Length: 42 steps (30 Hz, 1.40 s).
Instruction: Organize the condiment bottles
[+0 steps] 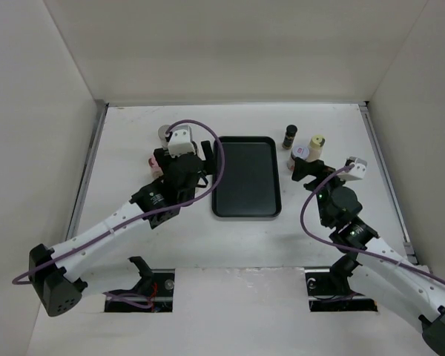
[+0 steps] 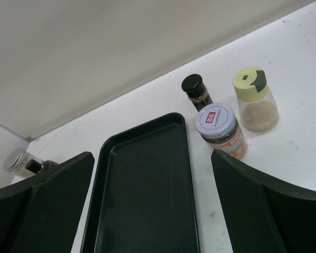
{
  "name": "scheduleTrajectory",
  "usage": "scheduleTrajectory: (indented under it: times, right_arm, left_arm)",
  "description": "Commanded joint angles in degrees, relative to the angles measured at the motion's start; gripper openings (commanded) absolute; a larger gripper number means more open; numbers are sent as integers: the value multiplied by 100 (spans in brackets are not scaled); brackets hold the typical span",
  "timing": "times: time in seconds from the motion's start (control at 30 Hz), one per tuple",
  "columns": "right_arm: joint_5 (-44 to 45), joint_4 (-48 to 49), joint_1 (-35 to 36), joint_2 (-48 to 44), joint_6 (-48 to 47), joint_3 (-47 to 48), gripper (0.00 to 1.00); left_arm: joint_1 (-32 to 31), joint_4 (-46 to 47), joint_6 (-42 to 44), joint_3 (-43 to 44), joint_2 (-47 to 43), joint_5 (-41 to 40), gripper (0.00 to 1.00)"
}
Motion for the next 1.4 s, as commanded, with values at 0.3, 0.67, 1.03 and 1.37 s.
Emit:
scheduleTrajectory:
  times: [0.3,0.67,1.03,1.37]
  right_arm:
    - [-288,813,340,127,-37,43,100]
    - [-931,734,429,1119,-63,359,46]
    - [-939,876,596,1393,-230,421,84]
    - [-931,885,596,1498,-230,421,84]
  left_arm:
    - [1017,1403,647,138,279,90,100]
    - [3101,1423,753,1419,1798,1285,45]
    - [3295,551,754,2204,3268,1753,86]
    - [3366,648,631,2115,3839,1708,76]
